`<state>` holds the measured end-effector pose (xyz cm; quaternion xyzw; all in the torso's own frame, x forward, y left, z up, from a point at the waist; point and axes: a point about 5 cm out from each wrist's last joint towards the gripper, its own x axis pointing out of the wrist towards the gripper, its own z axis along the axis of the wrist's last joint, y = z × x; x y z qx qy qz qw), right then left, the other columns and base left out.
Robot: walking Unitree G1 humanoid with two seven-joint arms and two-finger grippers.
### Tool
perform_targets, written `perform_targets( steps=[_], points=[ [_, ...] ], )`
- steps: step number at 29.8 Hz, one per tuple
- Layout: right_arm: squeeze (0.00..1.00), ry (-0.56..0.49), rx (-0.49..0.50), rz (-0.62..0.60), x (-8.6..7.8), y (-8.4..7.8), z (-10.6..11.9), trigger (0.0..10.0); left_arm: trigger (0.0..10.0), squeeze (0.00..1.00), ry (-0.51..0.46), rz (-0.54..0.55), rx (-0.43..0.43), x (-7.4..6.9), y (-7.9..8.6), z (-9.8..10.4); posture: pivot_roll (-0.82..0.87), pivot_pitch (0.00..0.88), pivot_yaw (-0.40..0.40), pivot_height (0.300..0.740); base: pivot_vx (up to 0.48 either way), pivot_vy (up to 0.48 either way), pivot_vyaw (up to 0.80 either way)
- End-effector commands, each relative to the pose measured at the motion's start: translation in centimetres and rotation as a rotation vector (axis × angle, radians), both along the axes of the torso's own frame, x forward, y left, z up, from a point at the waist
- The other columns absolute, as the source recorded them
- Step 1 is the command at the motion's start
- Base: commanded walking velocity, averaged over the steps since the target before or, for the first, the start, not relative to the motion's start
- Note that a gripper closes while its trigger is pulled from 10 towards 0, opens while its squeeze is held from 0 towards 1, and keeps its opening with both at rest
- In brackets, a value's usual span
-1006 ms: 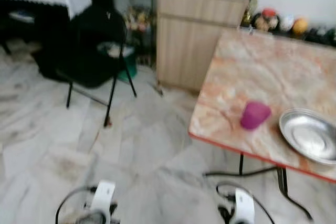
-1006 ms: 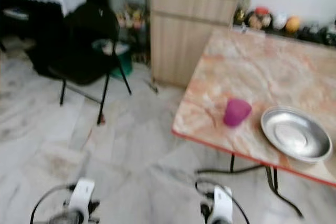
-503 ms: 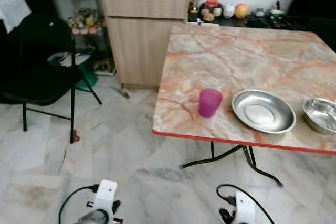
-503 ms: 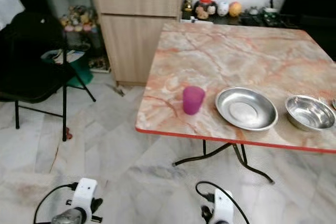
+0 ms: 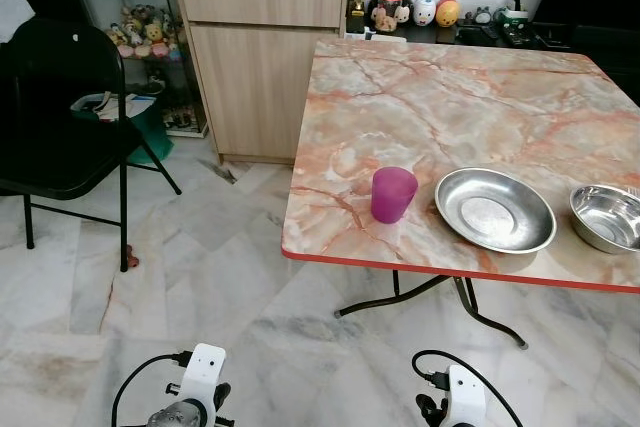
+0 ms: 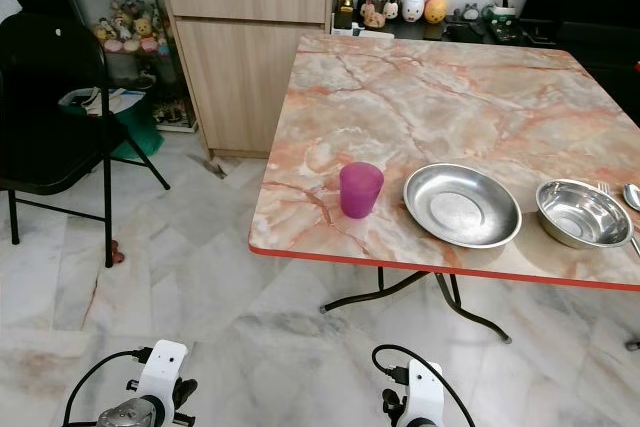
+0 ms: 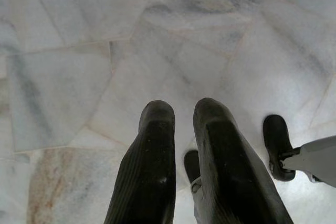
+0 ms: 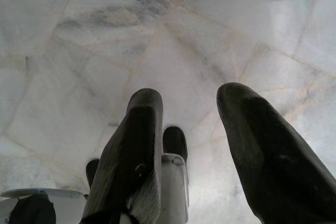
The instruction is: Setting the table
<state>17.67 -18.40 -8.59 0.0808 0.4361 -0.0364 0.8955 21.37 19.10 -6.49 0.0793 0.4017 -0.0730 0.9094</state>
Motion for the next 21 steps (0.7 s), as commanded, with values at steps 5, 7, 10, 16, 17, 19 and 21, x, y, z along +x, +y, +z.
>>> perform_targets(
  steps=[5,7,10,16,17,19,21],
  points=[
    [0.00,0.006,-0.003,-0.010,-0.27,-0.12,-0.11,10.0,10.0,0.00,0.009,-0.017,0.011,-0.06,-0.29,-0.10,0.03,0.000,-0.013,0.740,0.000,-0.274,0.00],
    [0.00,0.008,-0.003,-0.011,-0.31,-0.15,-0.12,10.0,10.0,0.00,0.007,-0.015,0.011,-0.01,-0.31,-0.08,0.04,0.000,-0.014,0.740,0.000,-0.274,0.00],
    [0.00,0.009,-0.003,-0.014,-0.32,-0.19,-0.13,10.0,10.0,0.00,0.010,-0.013,0.012,-0.08,-0.27,-0.12,0.04,0.000,-0.014,0.740,0.000,-0.275,0.00],
    [0.00,0.009,-0.005,-0.017,-0.24,-0.24,-0.10,10.0,10.0,0.00,0.021,-0.004,0.014,-0.41,-0.08,-0.29,0.04,0.000,-0.015,0.740,0.000,-0.275,0.00],
    [0.00,0.010,-0.005,-0.016,-0.23,-0.23,-0.09,10.0,10.0,0.00,0.024,-0.002,0.015,-0.51,-0.01,-0.35,0.04,0.000,-0.015,0.740,0.000,-0.274,0.00],
    [0.00,0.009,-0.005,-0.015,-0.21,-0.23,-0.08,10.0,10.0,0.00,0.031,0.002,0.017,-0.71,0.10,-0.45,0.04,0.000,-0.015,0.740,0.000,-0.274,0.00],
    [0.00,0.009,-0.006,-0.015,-0.19,-0.25,-0.07,10.0,10.0,0.00,0.033,0.005,0.018,-0.78,0.16,-0.48,0.05,0.000,-0.018,0.740,0.000,-0.270,0.00]
  ],
)
